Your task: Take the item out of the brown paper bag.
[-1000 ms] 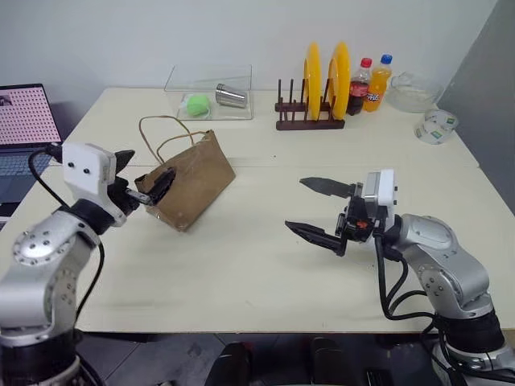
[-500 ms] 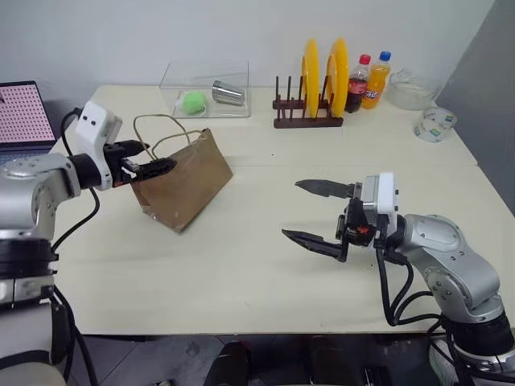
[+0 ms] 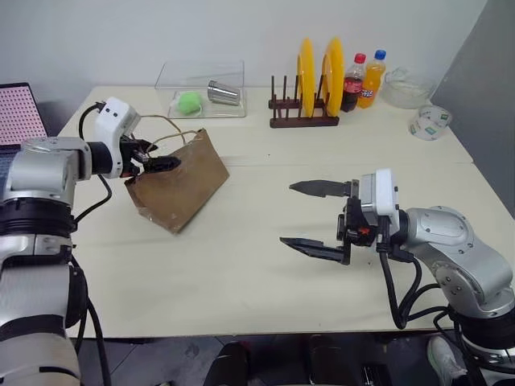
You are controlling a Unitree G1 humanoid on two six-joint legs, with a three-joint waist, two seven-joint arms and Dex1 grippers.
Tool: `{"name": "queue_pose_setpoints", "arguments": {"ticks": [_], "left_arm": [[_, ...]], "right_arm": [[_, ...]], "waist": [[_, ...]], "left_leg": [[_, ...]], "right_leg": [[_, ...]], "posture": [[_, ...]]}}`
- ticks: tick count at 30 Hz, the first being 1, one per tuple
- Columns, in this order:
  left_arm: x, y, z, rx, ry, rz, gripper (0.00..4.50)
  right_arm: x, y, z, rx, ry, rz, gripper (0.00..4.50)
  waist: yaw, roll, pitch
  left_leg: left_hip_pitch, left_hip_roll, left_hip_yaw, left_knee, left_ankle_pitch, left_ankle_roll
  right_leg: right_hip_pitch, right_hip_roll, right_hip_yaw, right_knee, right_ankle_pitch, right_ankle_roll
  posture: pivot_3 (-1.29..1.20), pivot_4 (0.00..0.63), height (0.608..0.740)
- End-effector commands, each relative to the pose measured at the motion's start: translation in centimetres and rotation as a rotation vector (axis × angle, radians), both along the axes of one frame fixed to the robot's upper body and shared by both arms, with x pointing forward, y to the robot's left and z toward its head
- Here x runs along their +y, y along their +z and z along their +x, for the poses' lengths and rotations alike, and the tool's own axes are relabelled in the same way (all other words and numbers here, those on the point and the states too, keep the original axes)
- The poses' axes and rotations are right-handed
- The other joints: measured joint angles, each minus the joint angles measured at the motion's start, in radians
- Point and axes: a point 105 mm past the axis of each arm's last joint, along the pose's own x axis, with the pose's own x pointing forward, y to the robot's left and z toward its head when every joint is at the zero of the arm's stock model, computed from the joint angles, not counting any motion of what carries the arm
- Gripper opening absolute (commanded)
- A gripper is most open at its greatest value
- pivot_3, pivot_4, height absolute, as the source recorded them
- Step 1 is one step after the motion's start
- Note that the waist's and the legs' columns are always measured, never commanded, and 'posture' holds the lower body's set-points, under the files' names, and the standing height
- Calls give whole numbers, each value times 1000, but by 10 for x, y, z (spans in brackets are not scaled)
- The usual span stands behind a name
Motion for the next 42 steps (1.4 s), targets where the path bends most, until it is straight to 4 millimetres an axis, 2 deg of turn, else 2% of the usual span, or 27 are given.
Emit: {"name": "queue_pose_setpoints", "arguments": {"ticks": [1,9,12,16,22,25,28,32,37,42], "left_arm": [[-1,7,-1,-9,-22,29,2628],[4,-1,5,15,-13,78,23],[-1,3,7,-4,-42,77,23],[-13,18,11,-98,-136,113,23],[-40,50,22,-268,-286,173,23],[-66,61,30,-360,-380,217,23],[-81,65,35,-416,-418,248,23],[-122,77,38,-511,-520,228,23],[-148,89,38,-553,-570,226,23],[-175,77,38,-552,-632,227,23]], "right_arm": [[3,8,-9,-41,29,2,4500],[1,8,-10,-31,15,-10,4500],[0,7,-9,-28,4,-9,4500],[-3,6,-9,-20,-42,5,4500],[-16,4,-11,-12,-195,60,4500],[-25,1,-13,-12,-326,100,4500],[-30,-2,-17,-12,-410,129,4500],[-32,-10,-24,-92,-546,138,4500],[-31,-19,-37,-62,-603,146,4500],[-36,-22,-40,-76,-658,154,4500]], "waist": [[0,0,0],[0,0,0],[0,0,0],[3,0,0],[16,-3,2],[20,-4,2],[22,-4,2],[20,-4,2],[2,-5,3],[-4,-5,3]], "left_leg": [[0,0,0,0,0,0],[0,0,0,0,0,0],[0,0,0,0,0,0],[0,0,0,0,0,0],[-8,-1,-2,6,0,0],[-15,-2,-3,10,0,0],[-16,-2,-2,11,0,0],[-15,-2,-2,12,0,1],[-15,-2,-2,13,0,1],[-14,-2,-1,13,0,1]], "right_leg": [[0,0,0,0,0,0],[0,0,0,0,0,0],[0,0,0,0,0,0],[0,0,0,0,0,0],[-3,-1,-3,0,0,0],[-8,-1,-4,1,0,0],[-8,-1,-4,1,0,0],[-8,-1,-3,2,0,0],[-8,-1,-3,3,0,1],[-7,-1,-2,4,0,1]], "posture": [[0,150,740],[0,150,740],[0,150,740],[0,150,740],[0,150,740],[0,150,740],[0,150,740],[0,150,740],[0,150,740],[0,150,740]]}}
